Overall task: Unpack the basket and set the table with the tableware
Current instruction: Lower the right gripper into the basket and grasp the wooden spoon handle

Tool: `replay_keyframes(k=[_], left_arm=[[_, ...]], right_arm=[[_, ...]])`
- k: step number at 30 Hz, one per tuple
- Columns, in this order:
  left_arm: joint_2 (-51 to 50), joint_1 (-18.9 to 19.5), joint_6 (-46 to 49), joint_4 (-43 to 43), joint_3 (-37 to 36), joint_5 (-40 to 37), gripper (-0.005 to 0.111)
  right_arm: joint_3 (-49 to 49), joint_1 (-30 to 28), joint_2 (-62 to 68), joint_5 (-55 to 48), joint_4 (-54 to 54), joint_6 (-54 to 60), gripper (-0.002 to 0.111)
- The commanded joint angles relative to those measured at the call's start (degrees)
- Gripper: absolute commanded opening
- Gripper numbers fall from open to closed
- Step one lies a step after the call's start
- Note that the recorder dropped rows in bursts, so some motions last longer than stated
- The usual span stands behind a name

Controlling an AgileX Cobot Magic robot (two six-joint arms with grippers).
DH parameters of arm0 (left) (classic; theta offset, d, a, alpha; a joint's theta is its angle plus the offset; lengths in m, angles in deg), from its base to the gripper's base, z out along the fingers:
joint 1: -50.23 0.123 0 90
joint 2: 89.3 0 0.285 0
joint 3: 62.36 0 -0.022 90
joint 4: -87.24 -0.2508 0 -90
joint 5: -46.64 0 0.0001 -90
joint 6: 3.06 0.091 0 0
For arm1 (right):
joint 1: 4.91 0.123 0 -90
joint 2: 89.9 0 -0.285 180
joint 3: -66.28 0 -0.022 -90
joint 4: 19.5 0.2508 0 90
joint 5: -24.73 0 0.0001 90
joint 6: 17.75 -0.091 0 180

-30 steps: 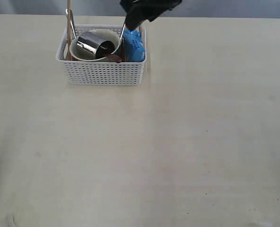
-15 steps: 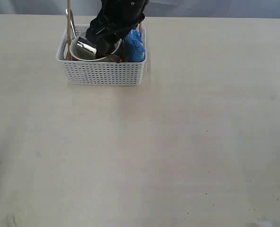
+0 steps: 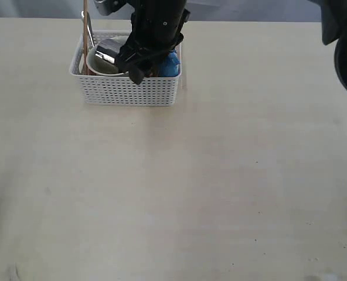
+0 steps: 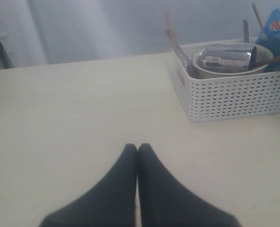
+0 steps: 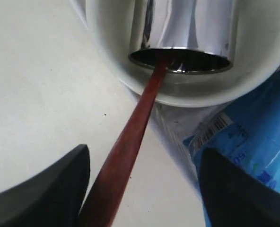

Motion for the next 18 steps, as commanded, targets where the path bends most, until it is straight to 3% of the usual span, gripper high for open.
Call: replay_keyframes(k=[1, 8, 14, 18], left_arm=[[0.2, 0.1, 0.0, 0.2, -0.2, 0.1, 0.0], [0.2, 0.1, 0.0, 0.2, -0.2, 0.1, 0.0], [0.2, 0.1, 0.0, 0.2, -0.2, 0.1, 0.0], [0.2, 0.1, 0.0, 0.2, -0.2, 0.1, 0.0]], right_arm=[[0.4, 0.0, 0.2, -0.6, -0.4, -0.4, 0.063], [0.4, 0.0, 0.2, -0.6, -0.4, -1.3, 0.063], [0.4, 0.0, 0.2, -1.5, -0.4, -1.3, 0.033], [0.4, 0.0, 0.2, -1.5, -0.4, -2.2, 0.033]])
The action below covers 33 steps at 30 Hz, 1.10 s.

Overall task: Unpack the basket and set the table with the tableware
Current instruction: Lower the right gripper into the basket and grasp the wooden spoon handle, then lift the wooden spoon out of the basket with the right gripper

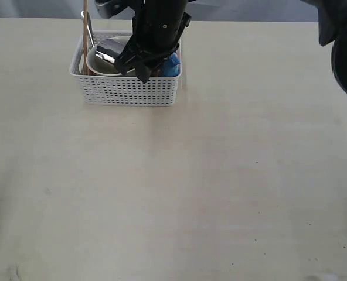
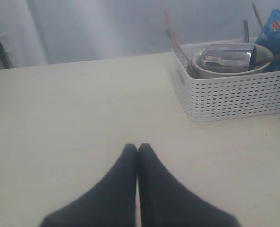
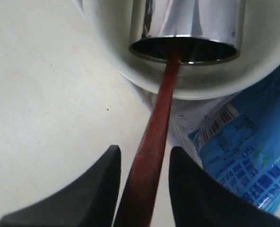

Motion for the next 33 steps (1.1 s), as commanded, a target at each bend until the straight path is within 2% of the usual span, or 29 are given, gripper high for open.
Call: replay_keyframes(k=[1, 11, 18, 33], left_arm=[[0.2, 0.1, 0.0, 0.2, -0.2, 0.1, 0.0], [0.2, 0.1, 0.0, 0.2, -0.2, 0.1, 0.0], [0.2, 0.1, 0.0, 0.2, -0.2, 0.1, 0.0], [0.2, 0.1, 0.0, 0.2, -0.2, 0.1, 0.0]], right_arm=[[0.4, 0.0, -0.4, -0.5, -0.4, -0.7, 0.033], [0.5, 0.0, -1.4, -1.9, -0.4, -2.0, 0.031], [0.5, 0.0, -1.4, -2.2, -0.4, -2.0, 0.0], [0.6, 0.0, -7.8, -2.7, -1.0, -2.0, 0.0]])
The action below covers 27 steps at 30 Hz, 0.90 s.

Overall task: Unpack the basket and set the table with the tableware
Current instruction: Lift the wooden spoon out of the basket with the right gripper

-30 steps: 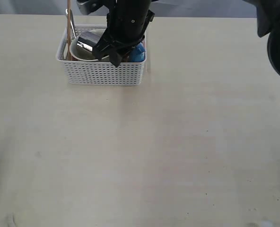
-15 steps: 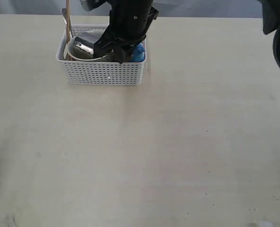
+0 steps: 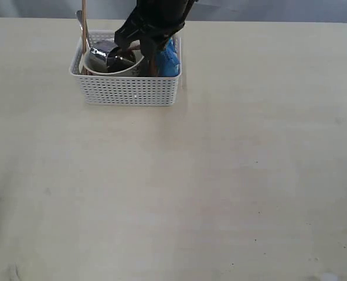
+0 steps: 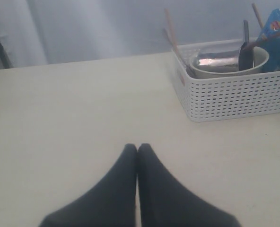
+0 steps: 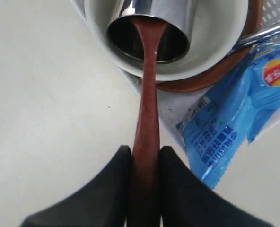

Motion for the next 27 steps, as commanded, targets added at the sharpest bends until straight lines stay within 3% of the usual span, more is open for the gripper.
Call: replay_keyframes(k=[1, 14, 27], left_arm=[[0.2, 0.1, 0.0, 0.2, -0.2, 0.1, 0.0], [0.2, 0.1, 0.0, 0.2, -0.2, 0.1, 0.0], [0.2, 0.1, 0.0, 0.2, -0.2, 0.1, 0.0]], right_arm=[[0.4, 0.0, -2.1, -0.2, -0.3, -0.4, 0.0], [0.2, 0.0, -6.8, -0.2, -1.5, -3.5, 0.0], [-9.2, 0.0, -15.7, -0.2, -3.2, -3.6, 0.0]])
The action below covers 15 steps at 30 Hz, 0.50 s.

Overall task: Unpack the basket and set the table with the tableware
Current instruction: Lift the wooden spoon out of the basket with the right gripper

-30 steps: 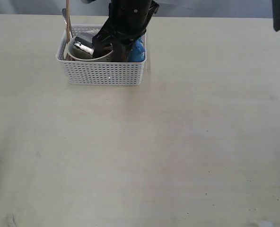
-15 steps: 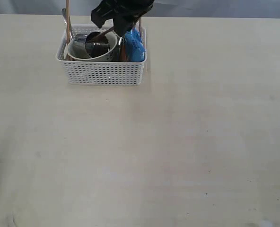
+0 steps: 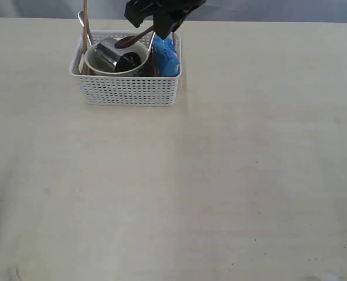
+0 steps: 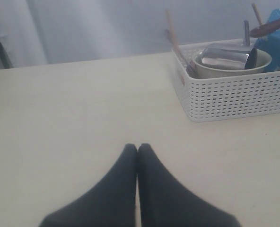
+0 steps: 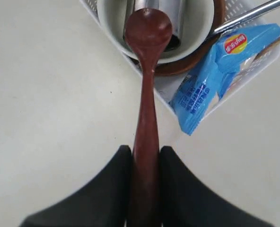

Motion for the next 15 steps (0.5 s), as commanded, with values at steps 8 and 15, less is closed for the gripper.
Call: replay_keyframes(k=[8, 15], left_arm=[[0.2, 0.1, 0.0, 0.2, -0.2, 0.1, 0.0], [0.2, 0.1, 0.0, 0.2, -0.2, 0.1, 0.0]], right_arm=[[-9.5, 0.0, -13.9, 0.2, -2.0, 4.1, 0.0], [-19.2, 0.0, -23.8, 0.2, -3.2, 21.4, 0.0]])
